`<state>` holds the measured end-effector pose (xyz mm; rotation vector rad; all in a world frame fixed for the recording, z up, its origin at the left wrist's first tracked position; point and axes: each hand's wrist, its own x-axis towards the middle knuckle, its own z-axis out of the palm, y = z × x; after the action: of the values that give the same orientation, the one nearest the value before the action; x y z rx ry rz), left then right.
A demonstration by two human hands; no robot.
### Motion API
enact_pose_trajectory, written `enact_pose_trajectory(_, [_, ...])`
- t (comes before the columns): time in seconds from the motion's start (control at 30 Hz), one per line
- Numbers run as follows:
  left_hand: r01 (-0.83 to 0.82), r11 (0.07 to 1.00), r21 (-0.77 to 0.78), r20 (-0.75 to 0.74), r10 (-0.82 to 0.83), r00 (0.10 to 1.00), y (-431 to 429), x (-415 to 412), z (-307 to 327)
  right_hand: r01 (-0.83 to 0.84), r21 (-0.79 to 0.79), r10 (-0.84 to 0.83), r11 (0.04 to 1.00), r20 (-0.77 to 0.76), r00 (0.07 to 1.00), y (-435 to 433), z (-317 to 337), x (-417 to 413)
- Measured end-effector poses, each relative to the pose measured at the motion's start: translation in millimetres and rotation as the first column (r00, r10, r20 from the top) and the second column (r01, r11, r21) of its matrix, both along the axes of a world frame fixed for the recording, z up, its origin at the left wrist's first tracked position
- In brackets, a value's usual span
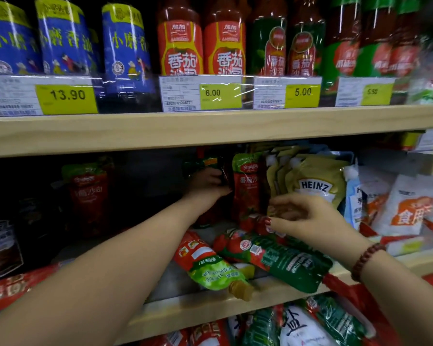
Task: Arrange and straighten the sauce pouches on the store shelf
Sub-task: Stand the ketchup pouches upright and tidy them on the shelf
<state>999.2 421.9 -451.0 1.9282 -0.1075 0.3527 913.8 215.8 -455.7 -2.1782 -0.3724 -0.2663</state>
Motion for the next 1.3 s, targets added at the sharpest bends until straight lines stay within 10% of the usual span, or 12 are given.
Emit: enact_pose_trajectory(1.3, [-0.091, 0.992, -0.092, 0.162, 0.105, 0.981, -47, 38, -17, 0.149, -0.032, -0.149, 0.988, 0.010, 0.989, 6, -44, -46])
